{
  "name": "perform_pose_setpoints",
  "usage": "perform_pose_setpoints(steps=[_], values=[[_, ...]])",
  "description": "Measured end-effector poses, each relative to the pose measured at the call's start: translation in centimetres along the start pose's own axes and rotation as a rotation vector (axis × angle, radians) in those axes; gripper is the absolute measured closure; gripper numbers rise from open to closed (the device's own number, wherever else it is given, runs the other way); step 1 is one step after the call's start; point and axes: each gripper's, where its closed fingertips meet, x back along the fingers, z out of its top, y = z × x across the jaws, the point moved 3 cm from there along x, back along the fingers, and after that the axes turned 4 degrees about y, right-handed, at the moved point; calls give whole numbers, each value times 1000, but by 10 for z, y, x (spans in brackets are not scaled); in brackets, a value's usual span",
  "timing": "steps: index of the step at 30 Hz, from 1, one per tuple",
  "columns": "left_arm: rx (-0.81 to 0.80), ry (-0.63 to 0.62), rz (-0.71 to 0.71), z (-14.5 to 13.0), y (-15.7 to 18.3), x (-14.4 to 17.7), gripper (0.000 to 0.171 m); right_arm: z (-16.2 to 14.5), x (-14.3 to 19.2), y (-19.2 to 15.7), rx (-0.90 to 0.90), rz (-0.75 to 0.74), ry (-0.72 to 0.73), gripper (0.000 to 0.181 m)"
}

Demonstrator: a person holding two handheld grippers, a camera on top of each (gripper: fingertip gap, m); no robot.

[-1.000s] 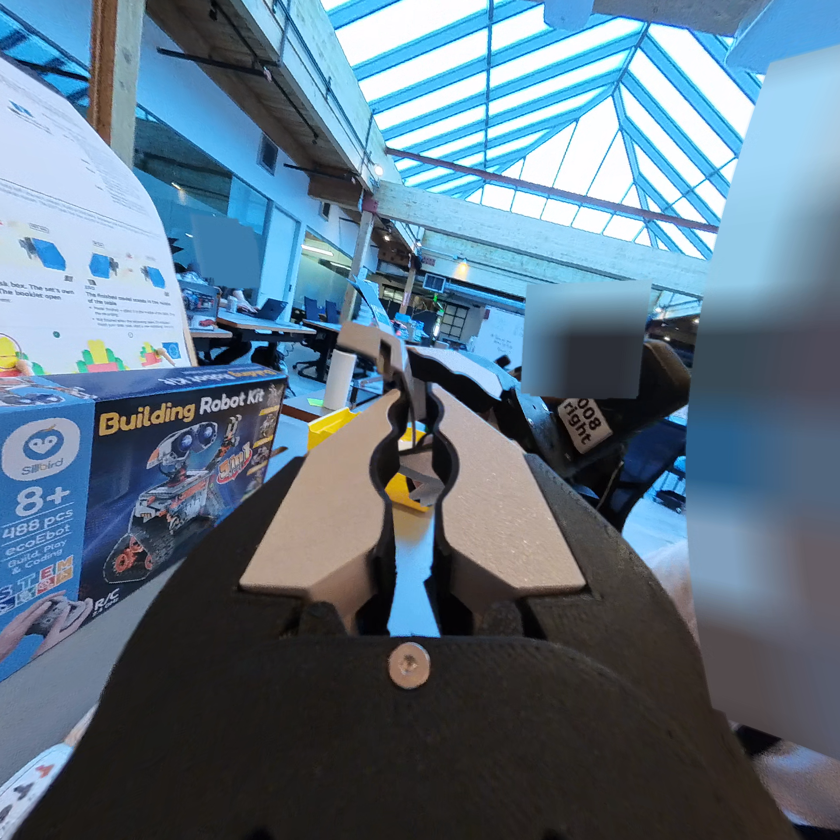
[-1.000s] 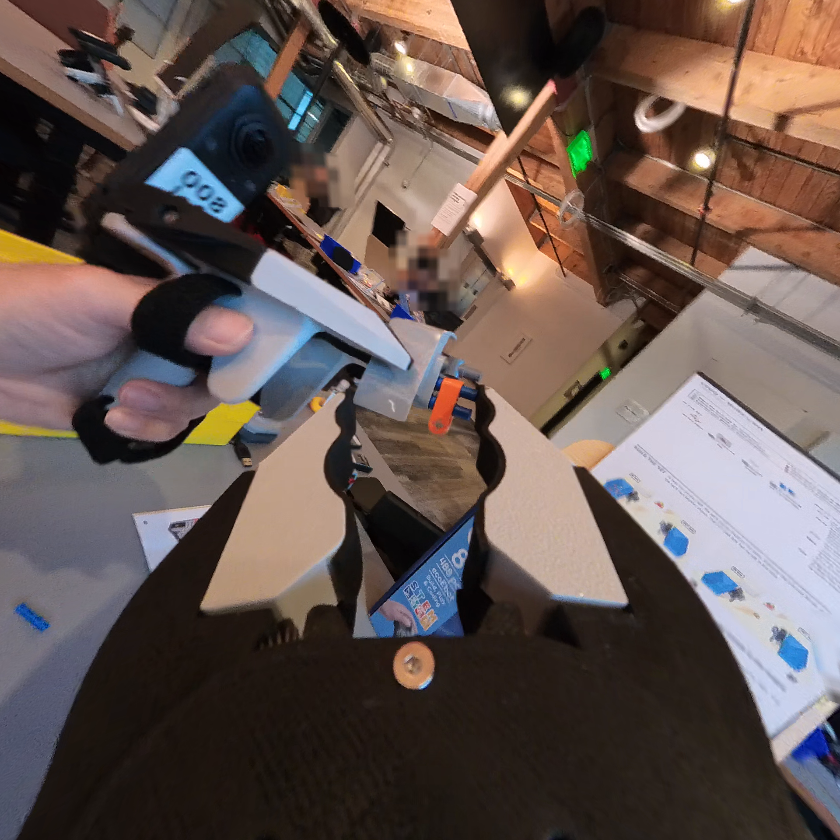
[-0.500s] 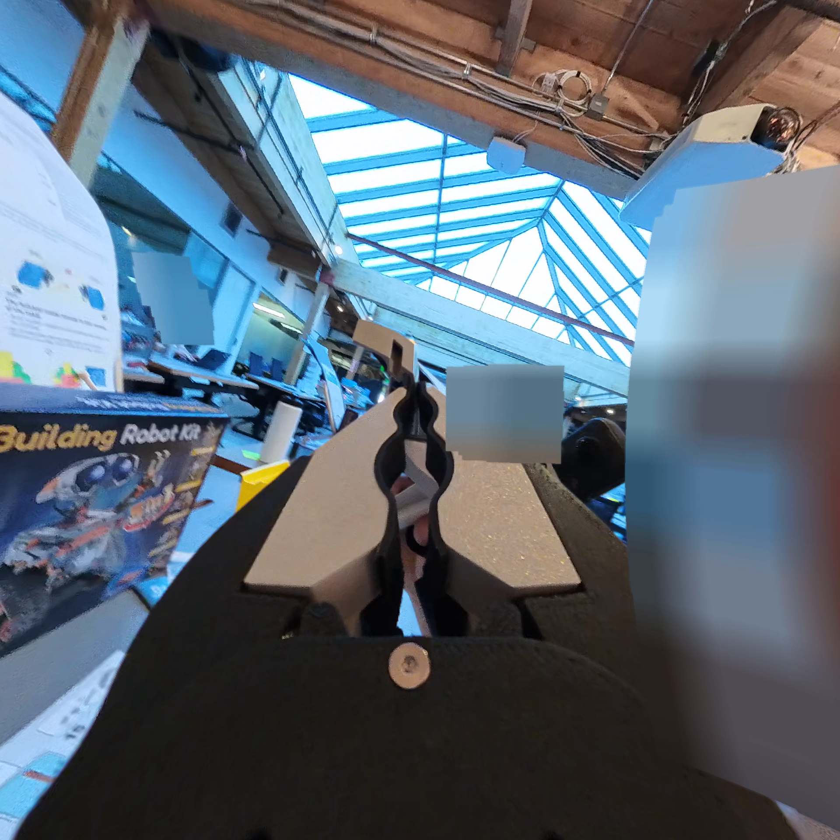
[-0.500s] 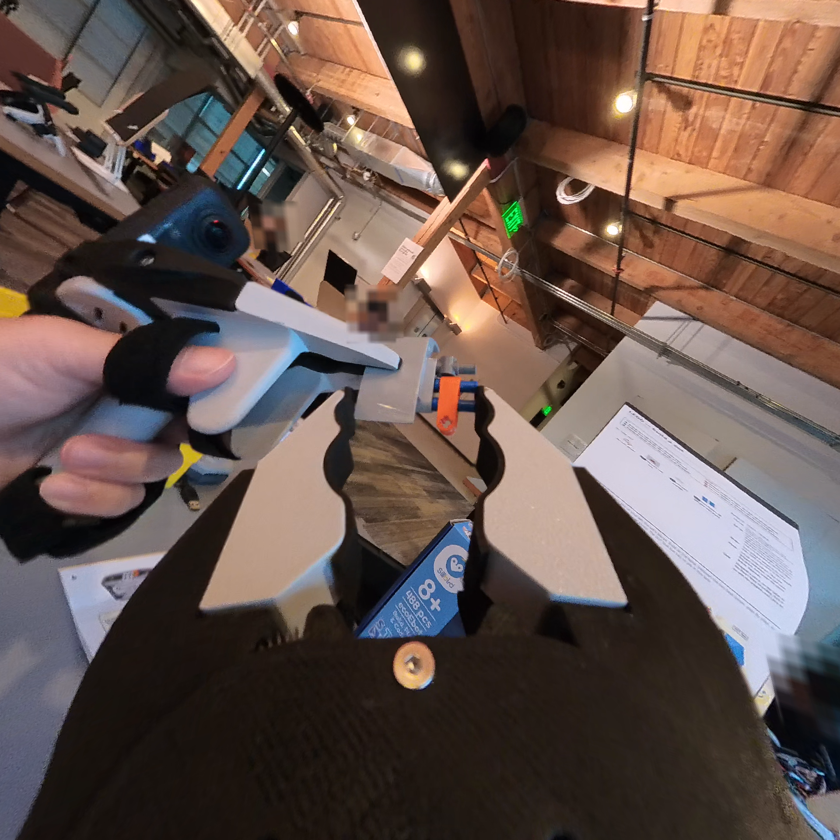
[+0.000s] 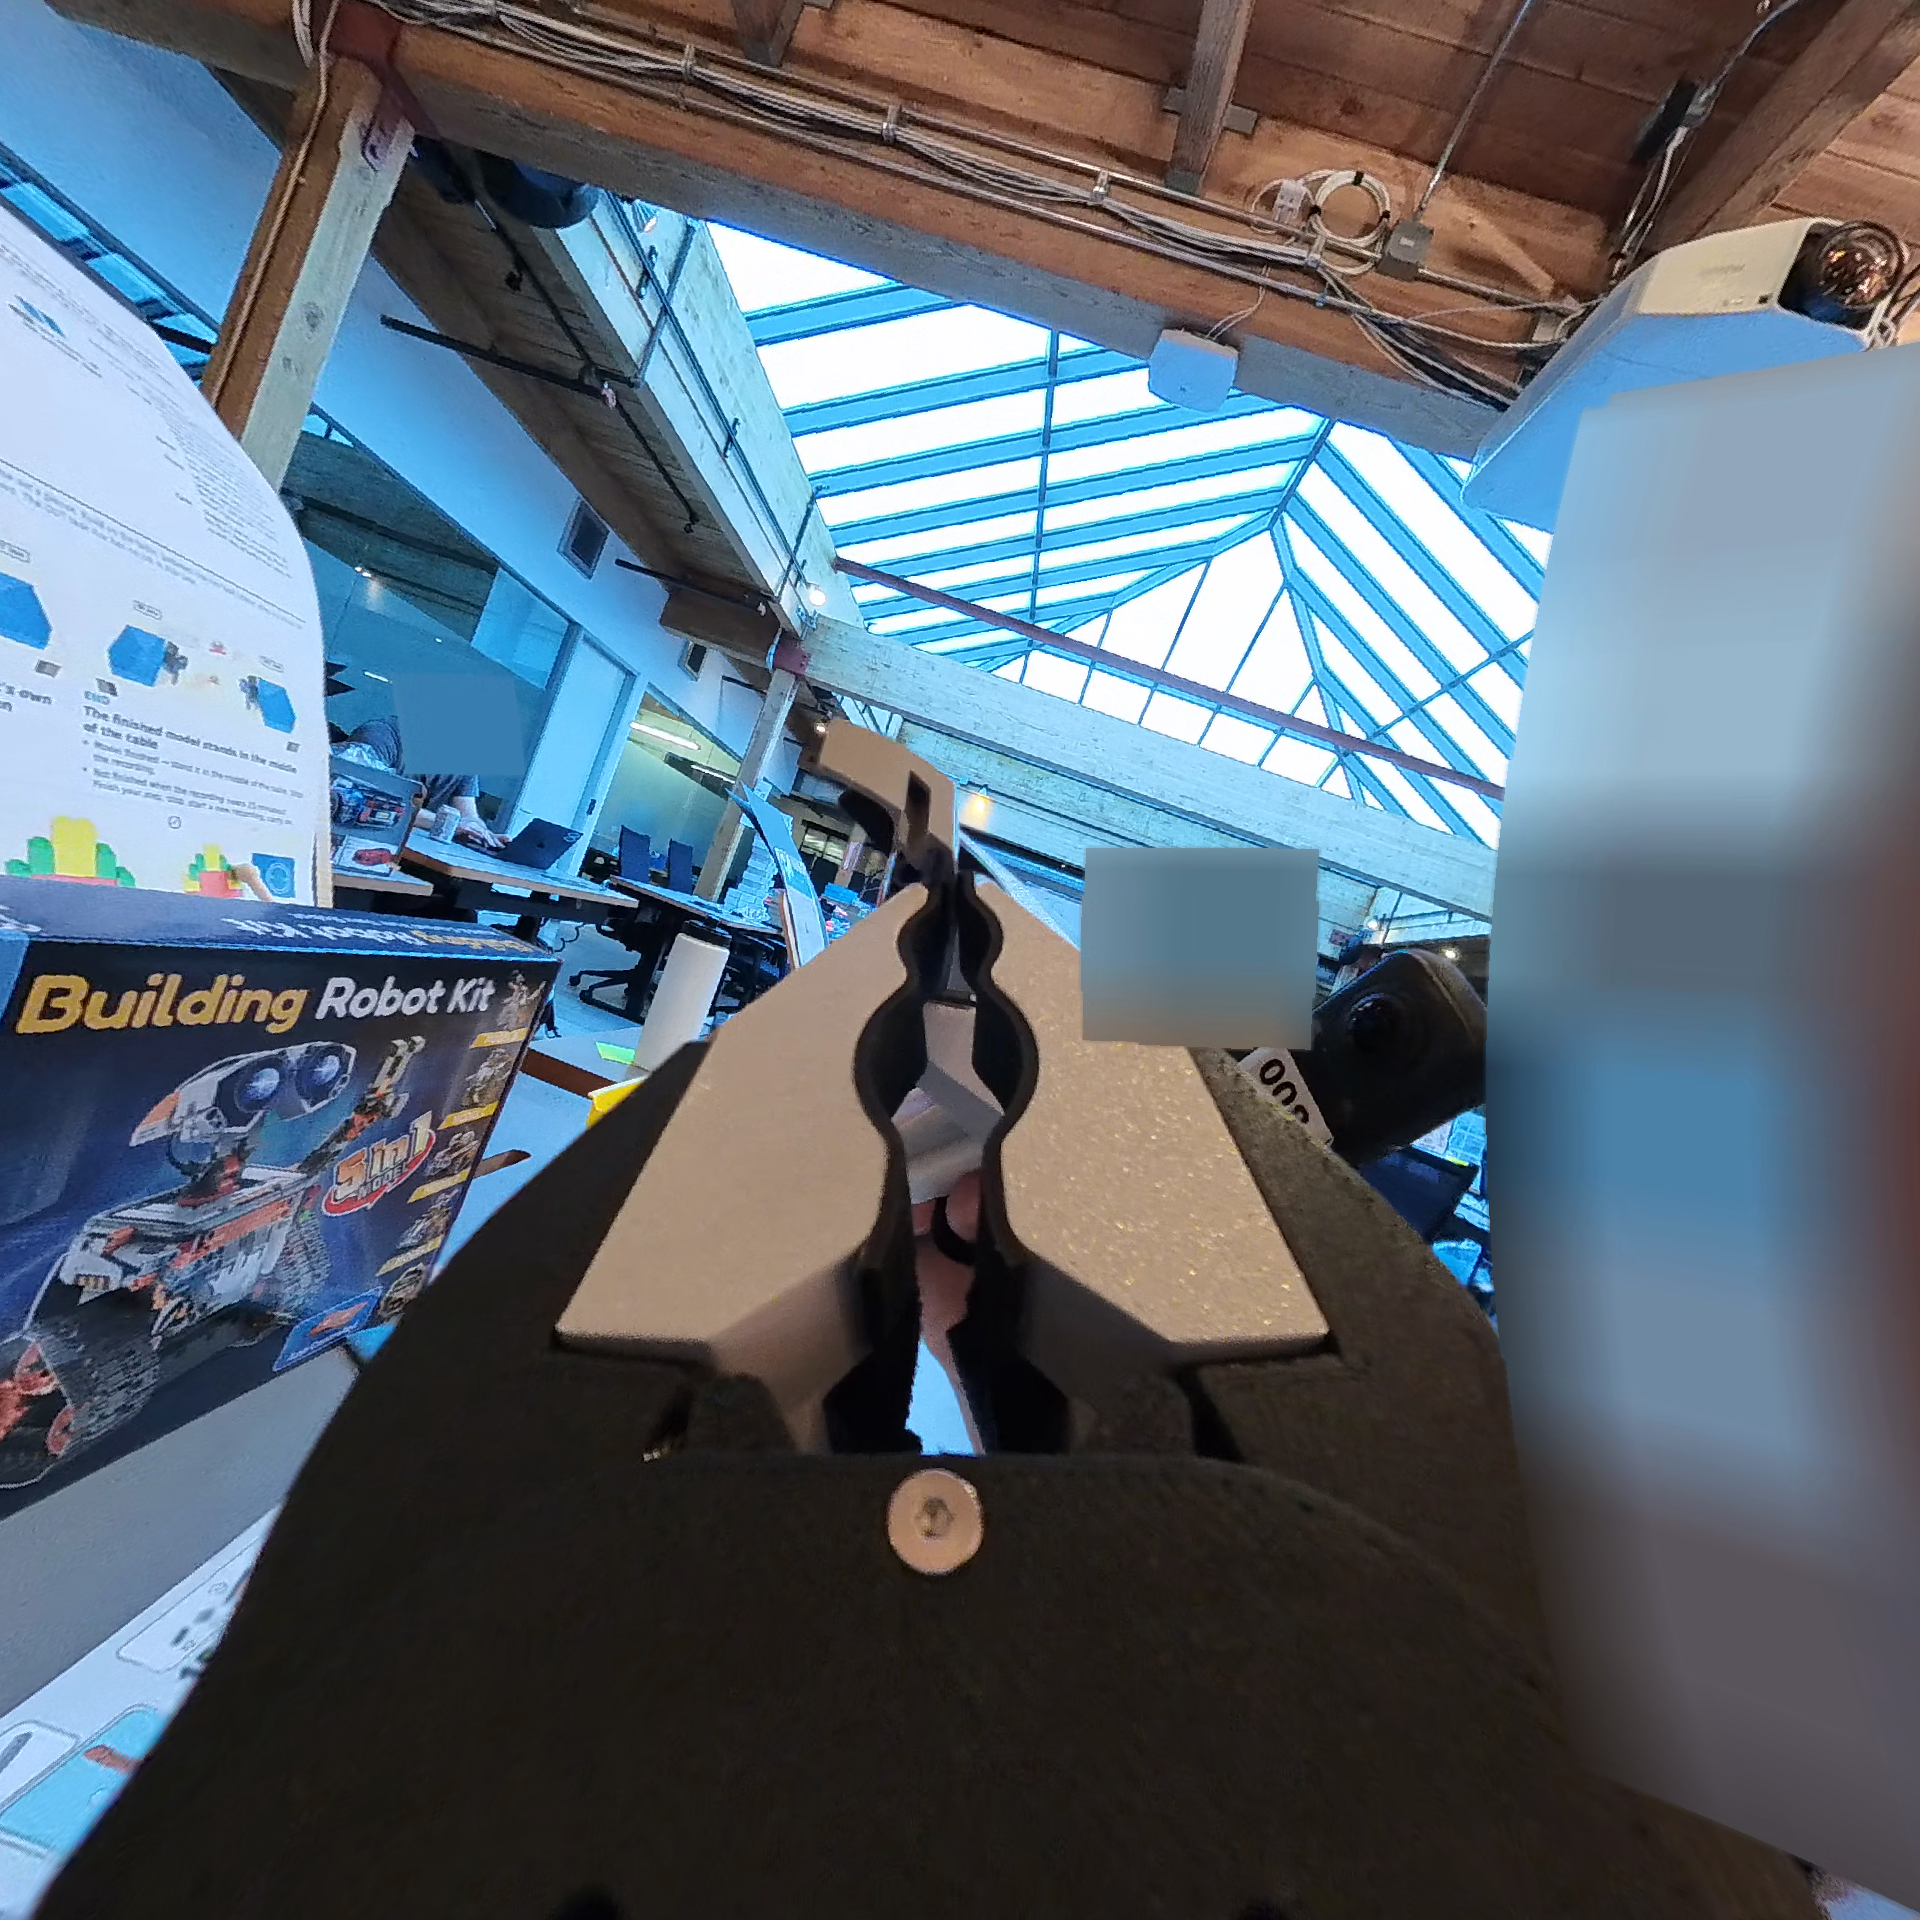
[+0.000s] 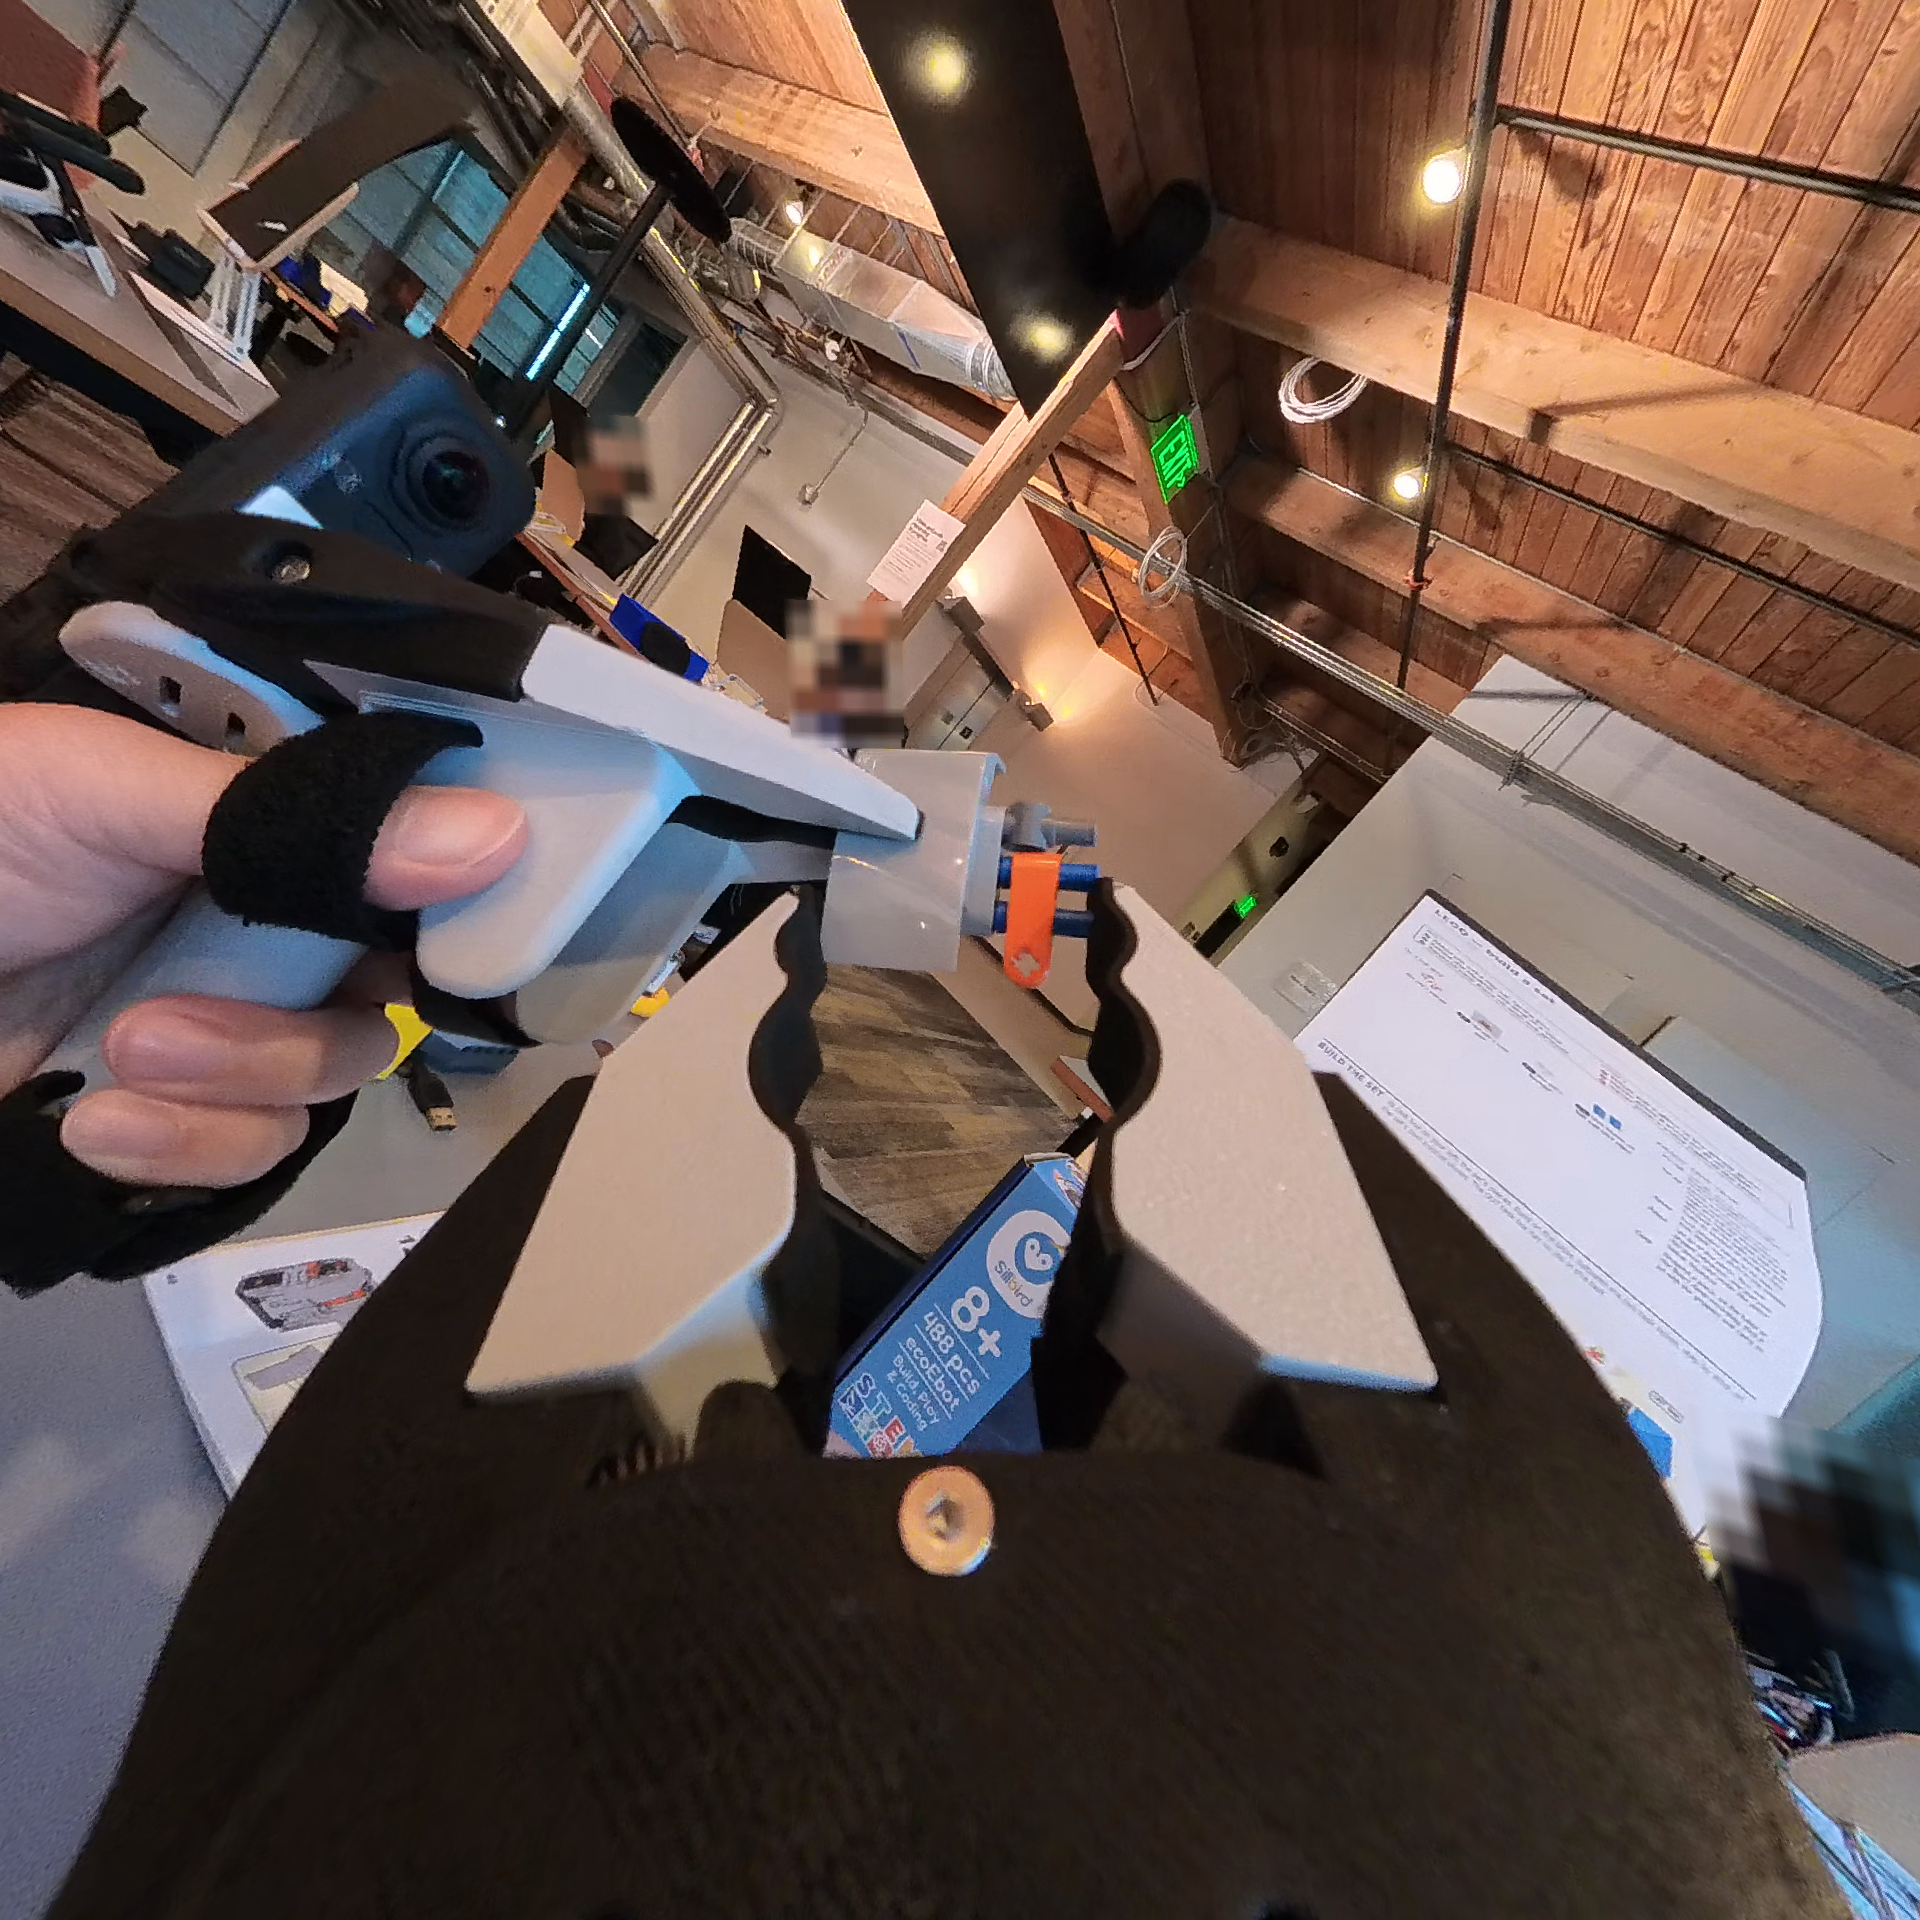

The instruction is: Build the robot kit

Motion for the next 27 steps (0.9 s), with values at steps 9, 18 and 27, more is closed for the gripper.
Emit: perform_pose_setpoints(steps=[9, 18, 27], values=[[9, -35, 40, 3, -11, 4, 171, -9, -6, -1, -116, 65, -16, 129], [60, -382, 34, 8, -22, 26, 171, -21, 17, 16, -724, 556, 103, 131], [269, -767, 15, -32, -23, 56, 171, -37, 44, -41, -119, 753, 48, 136]])
